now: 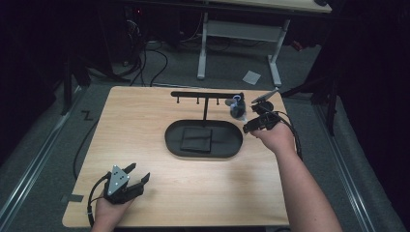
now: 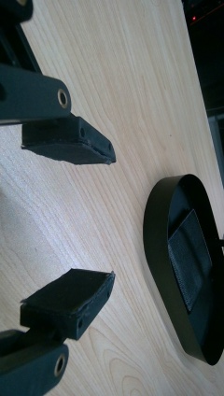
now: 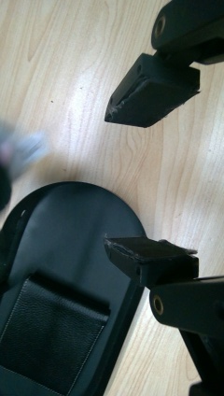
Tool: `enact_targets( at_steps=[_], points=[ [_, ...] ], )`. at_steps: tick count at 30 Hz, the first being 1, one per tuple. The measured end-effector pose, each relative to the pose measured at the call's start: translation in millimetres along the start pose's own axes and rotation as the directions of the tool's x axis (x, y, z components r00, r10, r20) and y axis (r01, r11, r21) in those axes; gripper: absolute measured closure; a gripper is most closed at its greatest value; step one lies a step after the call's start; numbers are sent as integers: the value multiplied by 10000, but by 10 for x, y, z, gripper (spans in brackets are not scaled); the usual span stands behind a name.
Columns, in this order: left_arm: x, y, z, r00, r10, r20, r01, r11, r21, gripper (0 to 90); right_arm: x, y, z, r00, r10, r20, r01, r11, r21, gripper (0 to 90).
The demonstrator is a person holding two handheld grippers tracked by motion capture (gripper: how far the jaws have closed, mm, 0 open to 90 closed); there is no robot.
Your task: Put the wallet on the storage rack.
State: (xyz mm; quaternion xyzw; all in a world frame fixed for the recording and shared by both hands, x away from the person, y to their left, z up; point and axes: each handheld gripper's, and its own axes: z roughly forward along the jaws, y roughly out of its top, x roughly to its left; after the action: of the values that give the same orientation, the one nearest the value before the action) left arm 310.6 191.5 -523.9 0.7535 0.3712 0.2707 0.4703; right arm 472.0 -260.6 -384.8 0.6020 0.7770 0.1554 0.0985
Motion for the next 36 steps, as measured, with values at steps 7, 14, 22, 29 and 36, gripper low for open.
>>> enact_targets(
  at_steps=[7, 14, 22, 29, 36],
  points=[
    [-14, 3, 12, 10000, 98, 12, -98, 9999, 63, 363, -16, -157, 26, 10000, -72, -29, 72, 9999, -79, 349],
    [-27, 3, 18, 9999, 138, 33, -138, 9999, 95, 362, -52, -318, 73, 10000, -63, 46, 65, 9994, -336, 334],
    [-46, 10, 24, 9997, 181, 155, -182, 9998, 72, 362, 25, -615, 148, 9969, -620, 491, 653, 9955, -691, 313],
    [-35, 10, 11, 9997, 182, 177, -183, 9998, 40, 362, 44, -926, 292, 9984, -555, 55, 557, 9893, -1349, 329],
    [-59, 34, 54, 9994, 317, 154, -317, 9995, 46, 362, 18, -1200, 364, 9975, -672, 230, 710, 9590, -2743, 306]
  ],
)
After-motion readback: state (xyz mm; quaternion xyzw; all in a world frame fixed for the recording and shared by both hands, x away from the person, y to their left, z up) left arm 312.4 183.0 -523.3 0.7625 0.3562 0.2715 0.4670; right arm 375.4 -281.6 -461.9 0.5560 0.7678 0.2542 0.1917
